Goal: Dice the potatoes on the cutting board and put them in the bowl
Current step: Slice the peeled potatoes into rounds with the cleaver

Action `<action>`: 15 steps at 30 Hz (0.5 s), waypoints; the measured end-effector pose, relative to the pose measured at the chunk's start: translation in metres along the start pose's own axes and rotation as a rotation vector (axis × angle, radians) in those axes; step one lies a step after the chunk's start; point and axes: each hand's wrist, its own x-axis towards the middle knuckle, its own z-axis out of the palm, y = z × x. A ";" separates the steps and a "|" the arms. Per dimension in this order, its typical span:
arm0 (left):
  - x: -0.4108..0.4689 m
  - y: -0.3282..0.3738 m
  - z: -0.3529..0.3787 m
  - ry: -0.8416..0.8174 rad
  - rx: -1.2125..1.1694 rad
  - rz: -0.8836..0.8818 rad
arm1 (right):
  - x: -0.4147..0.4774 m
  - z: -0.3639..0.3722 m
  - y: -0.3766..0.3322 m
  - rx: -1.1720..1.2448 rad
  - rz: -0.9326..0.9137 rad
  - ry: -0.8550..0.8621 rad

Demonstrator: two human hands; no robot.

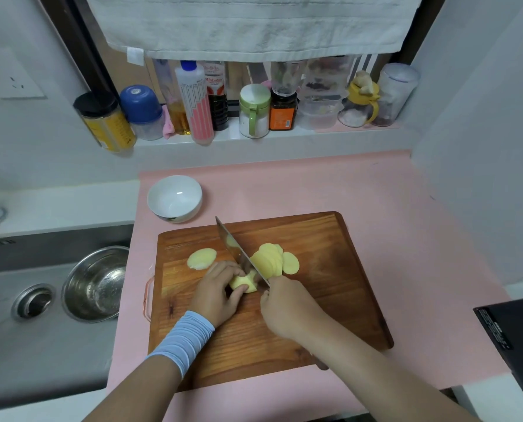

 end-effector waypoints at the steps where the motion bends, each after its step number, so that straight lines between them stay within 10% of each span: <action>1: 0.000 0.000 0.000 0.000 0.001 -0.001 | 0.000 -0.001 0.001 -0.002 0.001 -0.004; 15: -0.002 0.001 0.000 0.015 0.009 -0.035 | 0.001 -0.010 -0.009 -0.080 0.043 -0.111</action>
